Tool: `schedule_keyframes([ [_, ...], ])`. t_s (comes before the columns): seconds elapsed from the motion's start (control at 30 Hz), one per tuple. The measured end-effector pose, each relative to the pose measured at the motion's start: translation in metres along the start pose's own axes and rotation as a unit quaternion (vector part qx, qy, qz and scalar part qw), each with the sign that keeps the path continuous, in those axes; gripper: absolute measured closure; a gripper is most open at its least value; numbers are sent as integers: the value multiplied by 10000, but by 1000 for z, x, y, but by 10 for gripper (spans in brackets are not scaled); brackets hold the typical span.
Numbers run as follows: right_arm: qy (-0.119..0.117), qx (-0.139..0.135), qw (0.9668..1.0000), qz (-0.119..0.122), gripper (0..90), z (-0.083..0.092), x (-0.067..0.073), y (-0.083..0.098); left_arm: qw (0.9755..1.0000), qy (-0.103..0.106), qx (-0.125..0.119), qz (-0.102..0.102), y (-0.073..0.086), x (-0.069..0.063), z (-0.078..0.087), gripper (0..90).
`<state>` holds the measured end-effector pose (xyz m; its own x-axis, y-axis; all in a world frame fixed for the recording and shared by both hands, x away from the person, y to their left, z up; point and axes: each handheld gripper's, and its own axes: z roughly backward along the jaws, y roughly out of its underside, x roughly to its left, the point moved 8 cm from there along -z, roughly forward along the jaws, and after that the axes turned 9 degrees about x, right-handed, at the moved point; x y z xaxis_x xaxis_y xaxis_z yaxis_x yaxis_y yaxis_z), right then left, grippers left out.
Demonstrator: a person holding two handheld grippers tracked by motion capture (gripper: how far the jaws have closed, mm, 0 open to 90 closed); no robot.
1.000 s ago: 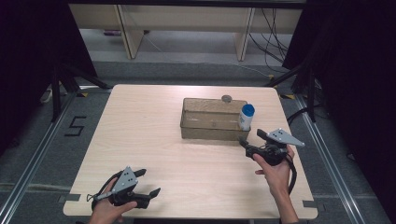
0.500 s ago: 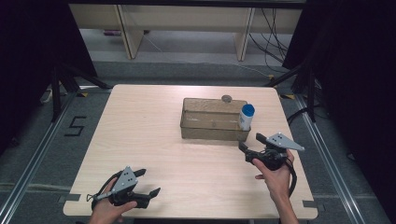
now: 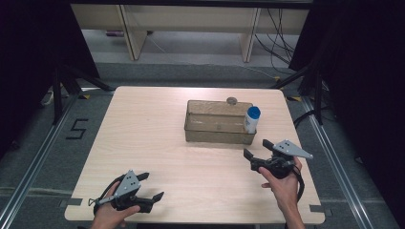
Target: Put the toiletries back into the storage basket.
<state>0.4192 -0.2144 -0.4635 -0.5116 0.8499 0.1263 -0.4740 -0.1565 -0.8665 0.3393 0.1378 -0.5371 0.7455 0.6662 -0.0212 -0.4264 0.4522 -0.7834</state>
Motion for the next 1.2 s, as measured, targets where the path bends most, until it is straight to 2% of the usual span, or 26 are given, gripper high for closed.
schedule_keyframes([
  [0.03, -61, -15, 10000, -75, 154, 1, 3, 1, 10000, 3, 6, -11, 0, 0, 0, 147],
  [0.07, -38, -52, 10000, 64, 154, 1, 2, 1, 10000, 3, 3, -11, 0, 0, 0, 147],
  [0.1, -38, -52, 10000, 64, 154, 1, 2, 1, 10000, 3, 3, -11, 0, 0, 0, 147],
  [0.13, -125, 14, 9999, -79, 154, 2, 7, 3, 10000, -6, -5, -7, 0, 0, 1, 147],
  [0.17, -125, 14, 9999, -79, 154, 2, 7, 3, 10000, -6, -5, -7, 0, 0, 1, 147],
  [0.33, -109, -11, 9999, 33, 154, 3, 8, 7, 10000, -9, 2, -18, 0, 0, 1, 147],
  [0.37, -195, -2, 9998, -91, 154, 4, 11, 8, 10000, 0, -5, -20, 0, 0, 0, 147],
  [0.47, -141, 28, 9999, -73, 154, 6, 11, 11, 10000, -14, -7, -7, 0, 1, 1, 147],
  [0.57, -103, -22, 9999, 98, 154, 7, 8, 12, 10000, -9, -23, 5, 0, 0, 1, 147],
  [0.6, -172, 56, 9998, -40, 154, 8, 11, 15, 10000, -5, -44, 6, -1, 0, 0, 147],
  [0.8, -155, 47, 9999, 25, 154, 10, 11, 18, 10000, -13, -27, -12, -1, 1, 1, 147],
  [0.87, -195, 62, 9998, -54, 154, 12, 13, 20, 10000, -15, -34, 1, -1, 1, 1, 147],
  [0.9, -158, 29, 9999, 44, 154, 11, 11, 21, 10000, -2, -21, -9, -1, 1, 1, 147],
  [0.97, -194, 92, 9998, -49, 154, 13, 13, 23, 10000, -18, -31, 5, -1, 1, 1, 147],
  [1.0, -92, 116, 9998, 104, 154, 15, 11, 25, 10000, -16, -34, -4, -1, 1, 1, 147],
  [1.03, -149, 35, 9999, 78, 154, 15, 13, 24, 10000, -6, -34, 0, -1, 1, 1, 147],
  [1.1, -178, 64, 9998, 55, 154, 16, 14, 25, 10000, -8, -33, 2, -1, 1, 1, 147],
  [1.13, -208, 115, 9997, -74, 154, 18, 16, 28, 10000, -6, -32, 7, -1, 1, 1, 147],
  [1.17, -189, 76, 9998, 32, 154, 19, 15, 27, 10000, 3, -38, 6, -1, 1, 1, 147],
  [1.2, -169, 52, 9998, 19, 154, 20, 15, 28, 10000, 3, -35, 2, -1, 1, 1, 147],
])
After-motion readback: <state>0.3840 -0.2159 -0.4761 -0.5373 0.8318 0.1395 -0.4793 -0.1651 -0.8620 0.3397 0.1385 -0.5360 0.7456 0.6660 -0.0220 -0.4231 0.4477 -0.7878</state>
